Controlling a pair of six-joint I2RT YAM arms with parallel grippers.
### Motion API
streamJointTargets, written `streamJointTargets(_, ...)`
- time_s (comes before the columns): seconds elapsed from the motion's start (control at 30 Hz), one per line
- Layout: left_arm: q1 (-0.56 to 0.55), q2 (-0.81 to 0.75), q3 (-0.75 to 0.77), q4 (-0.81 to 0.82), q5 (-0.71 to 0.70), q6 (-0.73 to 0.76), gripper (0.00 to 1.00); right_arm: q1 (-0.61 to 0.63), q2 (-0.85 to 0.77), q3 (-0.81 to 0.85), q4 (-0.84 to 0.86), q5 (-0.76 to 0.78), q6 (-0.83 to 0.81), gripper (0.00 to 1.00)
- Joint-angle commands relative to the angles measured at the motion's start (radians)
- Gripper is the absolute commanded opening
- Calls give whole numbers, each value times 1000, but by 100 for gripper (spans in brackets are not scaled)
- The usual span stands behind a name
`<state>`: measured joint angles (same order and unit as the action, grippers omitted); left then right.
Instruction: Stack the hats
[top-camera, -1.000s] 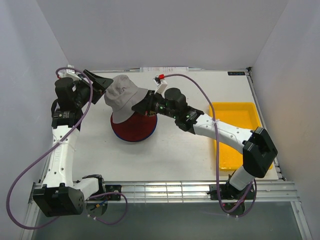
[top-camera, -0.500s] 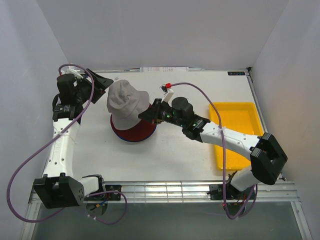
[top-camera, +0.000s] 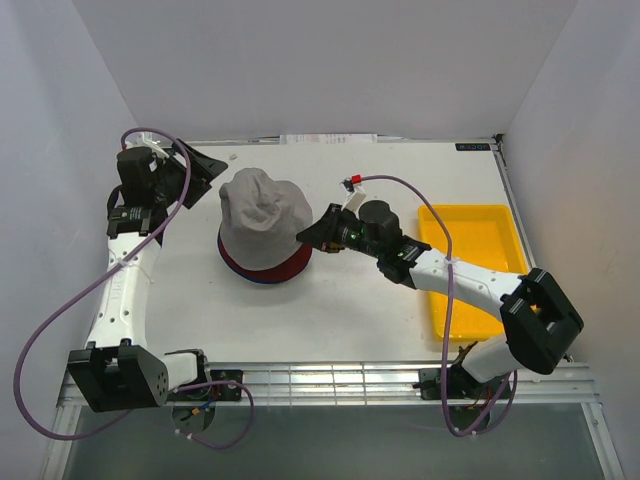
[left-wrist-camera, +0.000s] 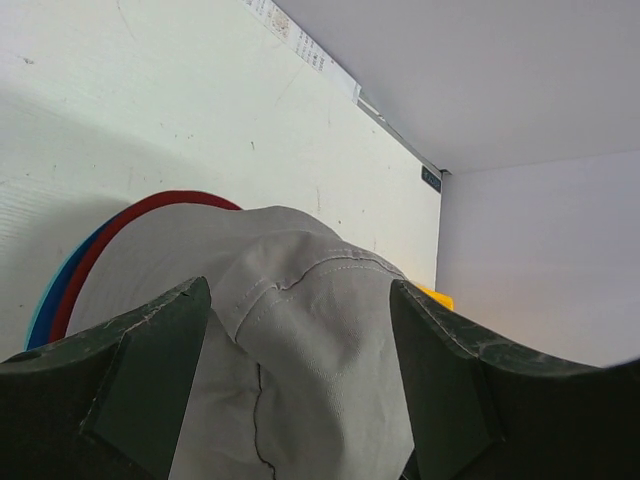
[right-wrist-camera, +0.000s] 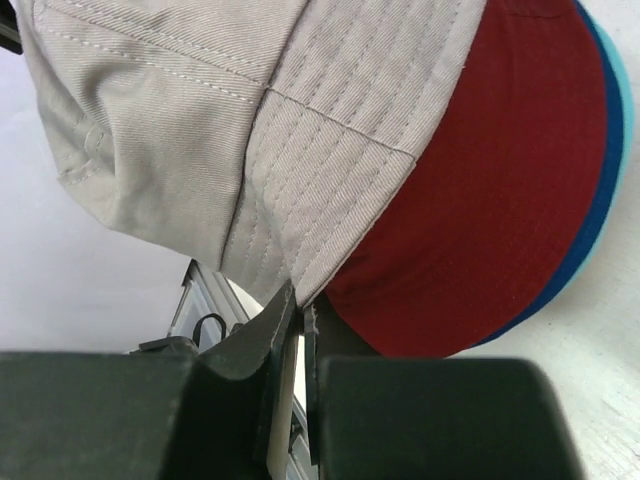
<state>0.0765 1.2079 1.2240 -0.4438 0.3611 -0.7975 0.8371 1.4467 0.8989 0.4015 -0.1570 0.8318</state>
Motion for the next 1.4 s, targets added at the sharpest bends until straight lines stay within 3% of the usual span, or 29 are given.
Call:
streamJointTargets(0.0,5,-1,23,-7,-7,23,82,-20,-25,-20,22,-16,21,8)
streamJointTargets(0.67,5,22,-49,5,-34,32,82,-52,132,0,-13,-113,82,8)
streamJointTargets(1.0,6,18,-118,20,-40,21,82,-53,70,37,-75,-99,53,44)
streamJointTargets(1.37,14,19,-127,24,-42,26,81,-87,-88,24,-145,-73,20,56)
